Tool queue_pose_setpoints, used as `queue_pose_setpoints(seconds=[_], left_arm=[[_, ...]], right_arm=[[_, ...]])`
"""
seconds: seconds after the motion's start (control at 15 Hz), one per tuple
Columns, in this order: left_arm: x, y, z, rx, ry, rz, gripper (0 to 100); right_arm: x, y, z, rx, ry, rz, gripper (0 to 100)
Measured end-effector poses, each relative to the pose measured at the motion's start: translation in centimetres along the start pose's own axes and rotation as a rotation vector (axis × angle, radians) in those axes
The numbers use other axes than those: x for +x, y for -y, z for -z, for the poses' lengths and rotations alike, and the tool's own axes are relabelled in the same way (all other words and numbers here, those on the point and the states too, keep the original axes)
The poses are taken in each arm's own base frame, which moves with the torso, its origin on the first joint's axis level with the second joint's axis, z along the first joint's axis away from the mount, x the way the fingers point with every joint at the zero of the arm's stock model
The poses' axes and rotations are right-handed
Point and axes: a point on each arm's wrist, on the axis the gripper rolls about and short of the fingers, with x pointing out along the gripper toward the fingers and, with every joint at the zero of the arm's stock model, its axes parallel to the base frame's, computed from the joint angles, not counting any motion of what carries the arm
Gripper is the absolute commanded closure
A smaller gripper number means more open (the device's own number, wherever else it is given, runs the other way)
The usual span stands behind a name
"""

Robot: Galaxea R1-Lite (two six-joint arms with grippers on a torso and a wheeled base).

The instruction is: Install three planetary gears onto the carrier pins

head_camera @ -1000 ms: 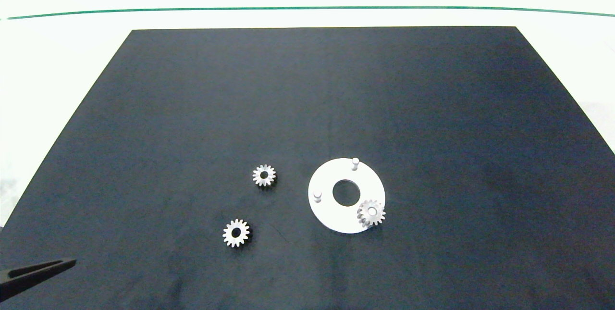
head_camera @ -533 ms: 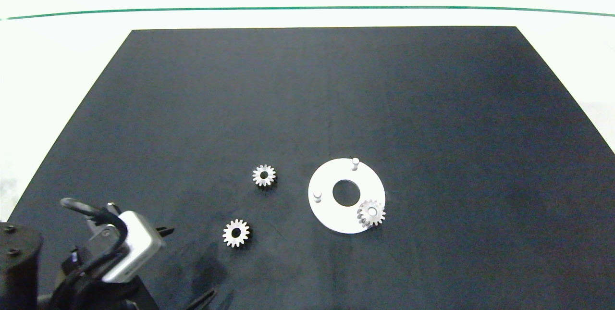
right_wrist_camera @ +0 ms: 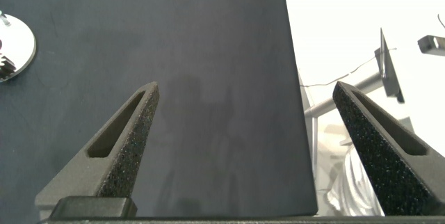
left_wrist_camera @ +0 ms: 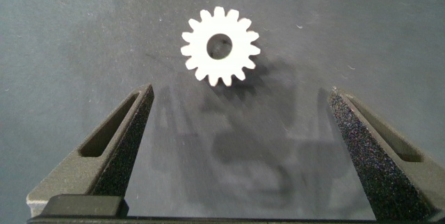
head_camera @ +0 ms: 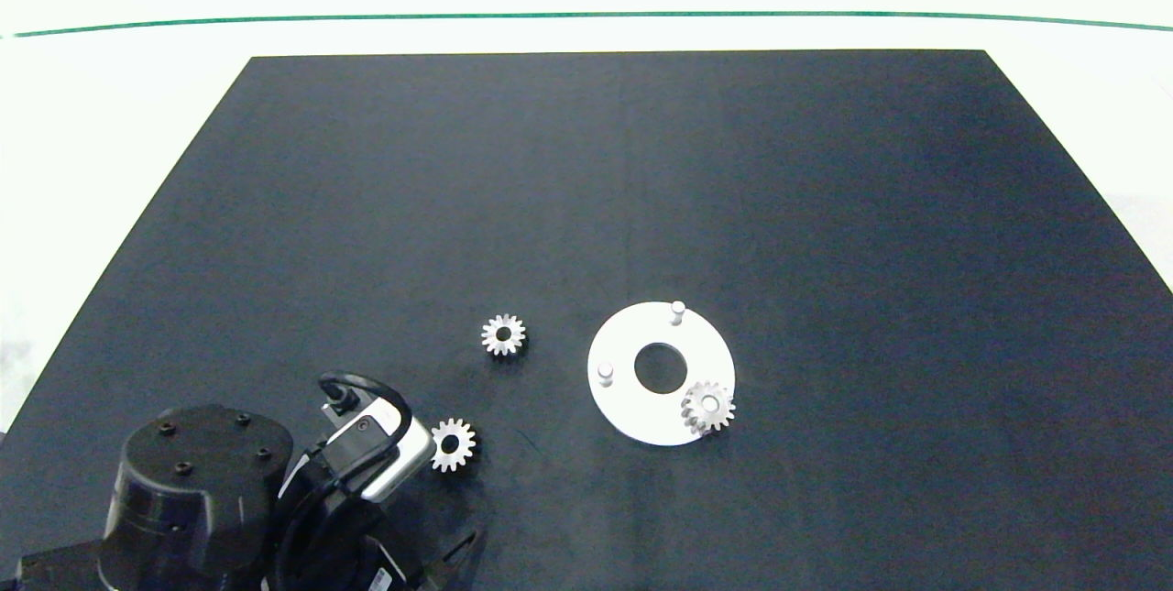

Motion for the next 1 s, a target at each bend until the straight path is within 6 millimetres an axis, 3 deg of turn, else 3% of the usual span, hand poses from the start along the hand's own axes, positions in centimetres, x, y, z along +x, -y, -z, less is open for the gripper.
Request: queue_pose_setpoints(seconds=[0.53, 1.0], left_arm=[[1.8, -1.1, -1.2, -0.035, 0.002, -0.047, 0], [2.7, -1.1, -1.3, -0.049, -0.021, -0.044, 13]], right_arm=[[-2.0, 0.3, 1.7, 0.034, 0.064, 0.041, 0], [-2.1, 0.3, 1.7, 0.035, 0.067, 0.041, 0]])
